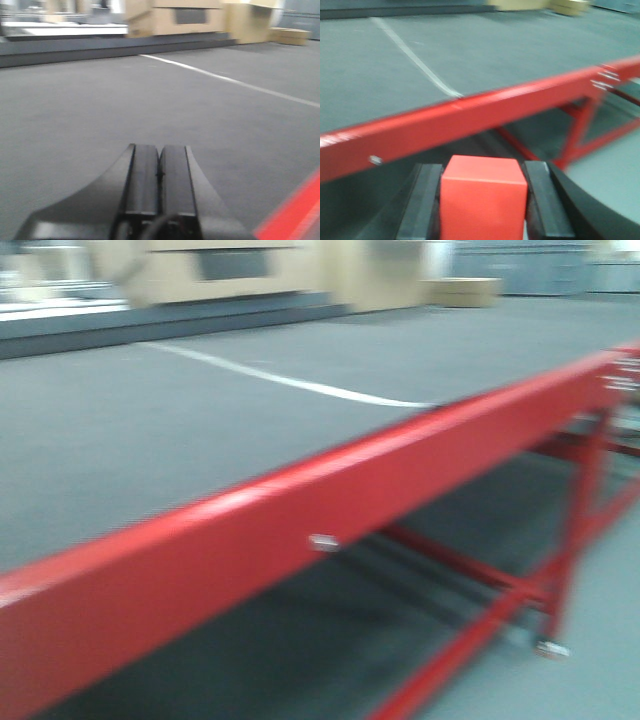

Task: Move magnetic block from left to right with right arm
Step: 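Drive the base past the red table toward the office chair, then turn the base back toward the second carpeted platform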

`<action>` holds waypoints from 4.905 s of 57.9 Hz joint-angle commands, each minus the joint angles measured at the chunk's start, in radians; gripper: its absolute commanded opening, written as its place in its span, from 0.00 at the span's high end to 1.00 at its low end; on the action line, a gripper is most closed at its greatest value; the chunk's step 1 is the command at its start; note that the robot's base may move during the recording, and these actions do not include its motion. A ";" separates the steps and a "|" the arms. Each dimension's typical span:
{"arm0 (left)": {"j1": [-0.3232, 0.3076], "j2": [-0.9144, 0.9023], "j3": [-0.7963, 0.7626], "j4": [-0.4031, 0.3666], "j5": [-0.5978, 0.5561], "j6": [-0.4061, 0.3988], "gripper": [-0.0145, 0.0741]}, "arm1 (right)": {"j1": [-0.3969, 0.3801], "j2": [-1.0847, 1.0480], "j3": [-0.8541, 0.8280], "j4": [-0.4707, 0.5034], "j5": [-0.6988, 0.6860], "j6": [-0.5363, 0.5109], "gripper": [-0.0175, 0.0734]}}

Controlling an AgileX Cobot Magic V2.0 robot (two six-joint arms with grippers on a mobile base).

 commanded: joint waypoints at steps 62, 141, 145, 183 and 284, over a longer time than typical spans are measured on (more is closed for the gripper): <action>-0.002 -0.013 0.008 -0.005 -0.081 -0.006 0.98 | 0.000 0.017 -0.025 -0.019 -0.091 -0.008 0.57; -0.002 -0.013 0.009 -0.005 -0.081 -0.006 0.98 | 0.000 0.017 -0.025 -0.019 -0.091 -0.008 0.57; -0.002 -0.013 0.009 -0.005 -0.081 -0.006 0.98 | 0.000 0.017 -0.025 -0.019 -0.091 -0.008 0.57; -0.002 -0.013 0.009 -0.005 -0.081 -0.006 0.98 | 0.000 0.017 -0.025 -0.019 -0.091 -0.008 0.57; -0.002 -0.008 0.008 -0.005 -0.081 -0.006 0.98 | -0.001 0.017 -0.025 -0.019 -0.091 -0.008 0.57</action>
